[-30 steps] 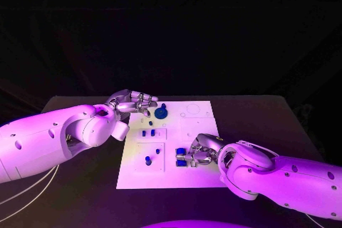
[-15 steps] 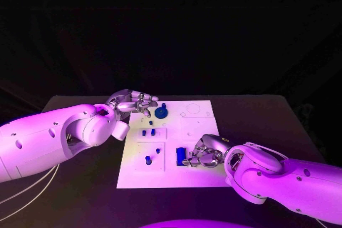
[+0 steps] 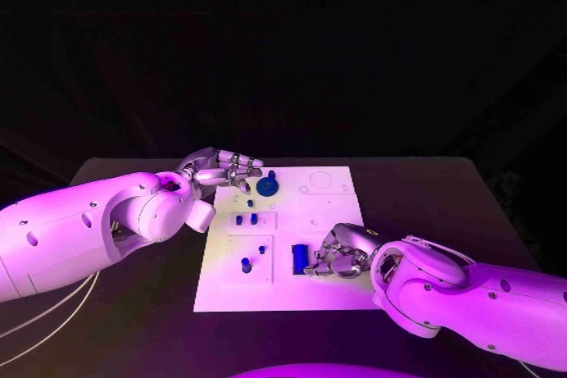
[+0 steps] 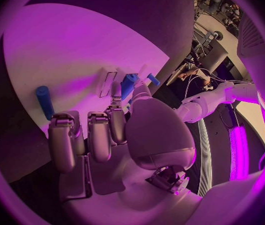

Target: Assemble the parts on the task board

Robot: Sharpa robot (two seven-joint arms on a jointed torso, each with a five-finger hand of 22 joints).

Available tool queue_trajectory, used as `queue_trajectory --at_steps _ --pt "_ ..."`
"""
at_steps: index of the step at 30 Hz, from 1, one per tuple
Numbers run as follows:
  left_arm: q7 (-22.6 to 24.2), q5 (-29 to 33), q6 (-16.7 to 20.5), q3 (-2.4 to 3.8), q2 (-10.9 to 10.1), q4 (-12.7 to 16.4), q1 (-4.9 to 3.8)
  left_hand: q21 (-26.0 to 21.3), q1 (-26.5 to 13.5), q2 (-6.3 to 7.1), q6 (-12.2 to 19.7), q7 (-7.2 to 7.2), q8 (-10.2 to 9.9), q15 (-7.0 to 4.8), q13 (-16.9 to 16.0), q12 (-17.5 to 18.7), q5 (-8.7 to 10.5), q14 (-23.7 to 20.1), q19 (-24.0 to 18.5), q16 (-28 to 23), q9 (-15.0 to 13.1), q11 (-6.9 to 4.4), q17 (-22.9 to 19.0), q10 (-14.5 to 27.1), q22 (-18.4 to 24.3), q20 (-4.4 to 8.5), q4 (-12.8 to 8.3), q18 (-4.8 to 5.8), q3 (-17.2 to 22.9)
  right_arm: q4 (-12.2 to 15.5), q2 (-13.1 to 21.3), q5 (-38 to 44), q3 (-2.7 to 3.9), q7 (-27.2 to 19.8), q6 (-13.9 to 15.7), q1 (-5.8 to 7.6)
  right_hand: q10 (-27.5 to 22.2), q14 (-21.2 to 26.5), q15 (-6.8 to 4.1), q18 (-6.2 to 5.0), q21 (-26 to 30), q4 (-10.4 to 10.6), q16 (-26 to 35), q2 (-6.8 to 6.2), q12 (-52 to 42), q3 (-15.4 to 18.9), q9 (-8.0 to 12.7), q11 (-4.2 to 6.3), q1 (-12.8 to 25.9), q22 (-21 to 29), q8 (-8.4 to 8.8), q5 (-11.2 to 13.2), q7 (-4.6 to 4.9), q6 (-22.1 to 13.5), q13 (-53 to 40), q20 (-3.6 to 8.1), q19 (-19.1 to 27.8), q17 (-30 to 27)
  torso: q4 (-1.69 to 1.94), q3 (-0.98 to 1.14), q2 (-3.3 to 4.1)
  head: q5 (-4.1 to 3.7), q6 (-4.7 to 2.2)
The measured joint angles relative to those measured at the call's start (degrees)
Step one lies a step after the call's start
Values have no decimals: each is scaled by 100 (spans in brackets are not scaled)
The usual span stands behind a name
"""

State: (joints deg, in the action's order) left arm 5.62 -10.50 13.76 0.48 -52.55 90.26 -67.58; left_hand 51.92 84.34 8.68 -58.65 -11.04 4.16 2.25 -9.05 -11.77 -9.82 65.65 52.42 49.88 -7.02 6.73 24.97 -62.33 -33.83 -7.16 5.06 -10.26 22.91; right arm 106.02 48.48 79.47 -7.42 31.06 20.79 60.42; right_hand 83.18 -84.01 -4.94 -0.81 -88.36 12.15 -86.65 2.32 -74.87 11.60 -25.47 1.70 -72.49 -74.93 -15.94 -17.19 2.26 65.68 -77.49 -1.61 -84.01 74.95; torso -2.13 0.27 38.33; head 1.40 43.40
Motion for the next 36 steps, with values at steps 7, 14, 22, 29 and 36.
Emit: queue_trajectory --at_steps 7,14,22,29,36 --pt "-2 -1 -5 0 1 0 0 0 0 0 0 0 0 0 0 0 0 0 0 0 0 0 0 0 0 0 0 0 0 -97 -80 -1 0 0 3 -4 0 9 -9 0 0 0 0 53 -60 0 -8 0 -53 0 -23 -56 -18 18 -249 0 0 -1 3 -2 2 13 -3" --pt "-5 -2 -9 0 0 0 0 0 0 0 0 0 0 0 0 0 0 0 0 0 0 0 0 0 0 0 0 0 0 -177 -153 15 0 13 17 -6 0 9 -8 0 0 0 0 53 -87 0 -14 0 -53 1 -23 -56 -18 18 -249 0 0 -1 3 -2 2 18 1" --pt "-9 -2 -14 -1 -4 -4 0 0 0 0 0 0 0 0 0 0 0 0 0 0 0 0 1 0 1 0 0 0 0 -95 -65 45 2 9 68 -6 0 9 -8 -1 7 0 0 60 -101 0 -14 0 -60 2 -22 -55 -18 18 -249 0 0 -1 0 -1 1 30 11" --pt "-14 -3 -21 -2 -14 -11 0 0 0 0 0 0 0 0 0 0 0 0 0 0 5 0 -5 0 4 0 0 0 0 145 334 46 7 -72 232 61 6 9 -7 0 129 18 66 9 124 17 50 -6 -190 2 144 -187 73 -260 -582 -1 0 -2 -7 0 -5 36 -1" --pt "-12 -4 -28 -6 -38 -5 0 0 0 0 12 -12 0 21 0 0 0 -21 -21 0 5 21 -11 21 10 -21 0 0 0 272 909 74 16 -221 415 235 -17 8 37 0 129 -32 66 -6 136 -32 146 -89 -416 2 323 -432 156 -361 -687 -1 0 -3 -7 -3 -5 -39 -30"
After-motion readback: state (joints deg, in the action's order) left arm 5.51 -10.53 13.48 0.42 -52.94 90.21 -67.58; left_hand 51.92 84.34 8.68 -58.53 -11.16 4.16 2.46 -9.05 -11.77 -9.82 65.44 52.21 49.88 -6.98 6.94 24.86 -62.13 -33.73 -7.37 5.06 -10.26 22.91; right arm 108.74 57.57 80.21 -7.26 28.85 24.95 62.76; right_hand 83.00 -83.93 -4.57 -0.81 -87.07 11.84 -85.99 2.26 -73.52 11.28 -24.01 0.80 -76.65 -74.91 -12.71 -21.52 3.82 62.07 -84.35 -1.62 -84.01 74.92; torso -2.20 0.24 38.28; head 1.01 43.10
